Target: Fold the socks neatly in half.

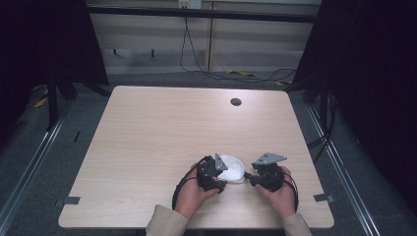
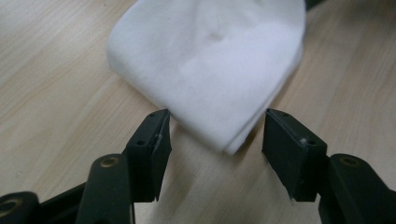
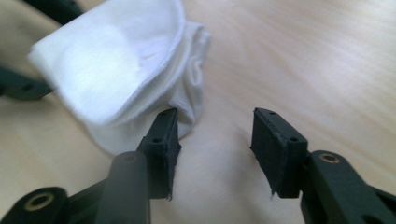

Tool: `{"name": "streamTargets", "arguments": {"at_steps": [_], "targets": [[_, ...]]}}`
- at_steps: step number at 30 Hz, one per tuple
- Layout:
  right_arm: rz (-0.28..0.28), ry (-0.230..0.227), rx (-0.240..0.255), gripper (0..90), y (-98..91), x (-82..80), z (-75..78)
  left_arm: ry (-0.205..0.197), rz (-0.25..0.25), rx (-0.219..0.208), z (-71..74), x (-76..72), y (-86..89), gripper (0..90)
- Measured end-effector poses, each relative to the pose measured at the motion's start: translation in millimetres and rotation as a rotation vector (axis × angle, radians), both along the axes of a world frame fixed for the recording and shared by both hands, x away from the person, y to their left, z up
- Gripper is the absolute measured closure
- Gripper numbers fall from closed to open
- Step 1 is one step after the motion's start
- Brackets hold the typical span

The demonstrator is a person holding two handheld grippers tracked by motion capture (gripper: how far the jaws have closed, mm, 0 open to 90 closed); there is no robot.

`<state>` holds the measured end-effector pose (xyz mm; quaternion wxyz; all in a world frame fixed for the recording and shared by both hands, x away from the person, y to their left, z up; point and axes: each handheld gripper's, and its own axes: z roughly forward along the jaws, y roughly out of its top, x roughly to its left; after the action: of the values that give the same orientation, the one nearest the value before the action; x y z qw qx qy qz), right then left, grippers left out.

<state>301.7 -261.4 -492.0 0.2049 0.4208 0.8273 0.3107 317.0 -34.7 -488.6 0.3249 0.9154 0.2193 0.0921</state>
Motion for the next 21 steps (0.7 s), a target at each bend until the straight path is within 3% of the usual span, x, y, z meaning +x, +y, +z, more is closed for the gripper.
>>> {"name": "streamTargets", "arguments": {"at_steps": [5,8,14,21], "targets": [[-0.038,-0.011,0.0,42.3,-6.4,16.5,-1.9,0.02,-0.016,-0.014,-0.6,-3.7,2.6,39.4],[-0.06,-0.014,0.061,38.0,-13.7,17.1,-0.1,0.017,0.013,-0.043,-0.3,-1.7,10.5,34.5],[-0.063,0.007,0.121,29.6,-27.9,6.1,-0.1,0.014,0.029,-0.09,2.7,3.3,28.0,23.9],[-0.022,0.024,0.123,23.0,-31.6,-8.8,-2.9,0.019,0.054,-0.131,5.8,4.7,41.1,19.5]]}}
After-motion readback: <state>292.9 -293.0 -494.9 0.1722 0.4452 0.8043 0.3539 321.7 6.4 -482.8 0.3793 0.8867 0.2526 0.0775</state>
